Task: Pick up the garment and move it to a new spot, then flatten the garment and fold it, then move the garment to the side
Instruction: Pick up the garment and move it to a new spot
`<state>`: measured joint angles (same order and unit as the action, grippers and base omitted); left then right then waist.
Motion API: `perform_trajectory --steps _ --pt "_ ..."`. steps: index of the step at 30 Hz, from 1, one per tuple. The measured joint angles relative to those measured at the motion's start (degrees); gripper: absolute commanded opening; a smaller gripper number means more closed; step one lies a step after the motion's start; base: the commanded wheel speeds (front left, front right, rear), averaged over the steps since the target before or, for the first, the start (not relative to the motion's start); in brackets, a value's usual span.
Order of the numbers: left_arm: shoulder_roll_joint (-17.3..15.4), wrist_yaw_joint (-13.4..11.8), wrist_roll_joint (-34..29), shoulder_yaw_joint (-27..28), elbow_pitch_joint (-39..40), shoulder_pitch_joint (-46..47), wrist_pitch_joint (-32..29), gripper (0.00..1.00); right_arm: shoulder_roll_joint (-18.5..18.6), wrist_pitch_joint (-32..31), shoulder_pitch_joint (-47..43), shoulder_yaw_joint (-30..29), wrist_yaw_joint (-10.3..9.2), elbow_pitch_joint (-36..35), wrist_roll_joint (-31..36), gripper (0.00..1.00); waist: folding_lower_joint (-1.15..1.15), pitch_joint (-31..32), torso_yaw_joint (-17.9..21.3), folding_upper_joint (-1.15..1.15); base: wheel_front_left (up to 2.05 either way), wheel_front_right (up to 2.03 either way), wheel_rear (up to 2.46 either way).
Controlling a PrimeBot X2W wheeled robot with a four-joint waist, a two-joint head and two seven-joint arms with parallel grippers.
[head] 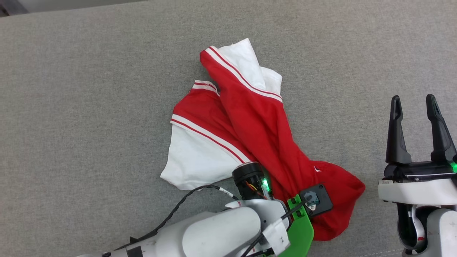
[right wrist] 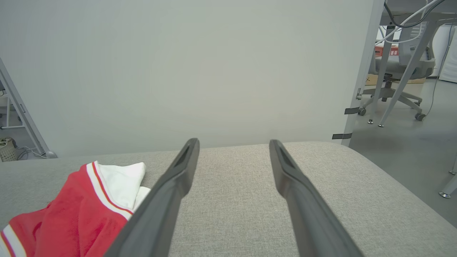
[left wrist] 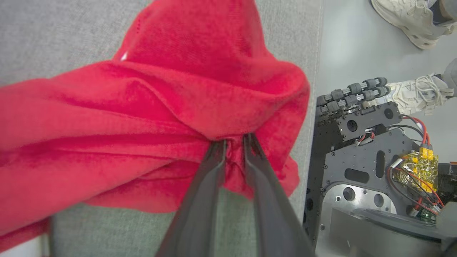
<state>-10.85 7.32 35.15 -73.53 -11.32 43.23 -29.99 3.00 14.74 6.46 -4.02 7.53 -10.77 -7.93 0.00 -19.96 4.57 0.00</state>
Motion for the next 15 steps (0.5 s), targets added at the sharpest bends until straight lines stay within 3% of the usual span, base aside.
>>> perform_trajectory --steps 6,9,12,15 --pt "1.44 0.0 -1.68 0.23 -5.44 1.34 17.44 1.0 0.0 0.0 -1.25 -0.13 0.0 0.82 0.07 1.0 0.0 2.66 -0.8 0.0 0.0 0.0 0.0" --pt "2.16 -0.2 -1.24 3.09 -8.31 1.7 25.59 1.0 0.0 0.0 -3.02 -0.46 0.0 1.2 0.13 1.0 0.0 4.68 -1.38 0.0 0.0 0.0 0.0" --pt "1.97 -3.13 -1.45 6.34 -10.43 1.6 31.82 1.0 0.0 0.0 -4.61 -0.7 0.0 1.59 0.22 1.0 0.0 6.82 -2.05 0.0 0.0 0.0 0.0" --pt "0.81 -8.12 -0.67 11.49 -12.01 0.26 38.35 1.0 -0.01 0.0 -6.14 -0.75 0.0 2.0 0.3 1.0 0.0 9.07 -2.83 0.0 0.0 0.0 0.0"
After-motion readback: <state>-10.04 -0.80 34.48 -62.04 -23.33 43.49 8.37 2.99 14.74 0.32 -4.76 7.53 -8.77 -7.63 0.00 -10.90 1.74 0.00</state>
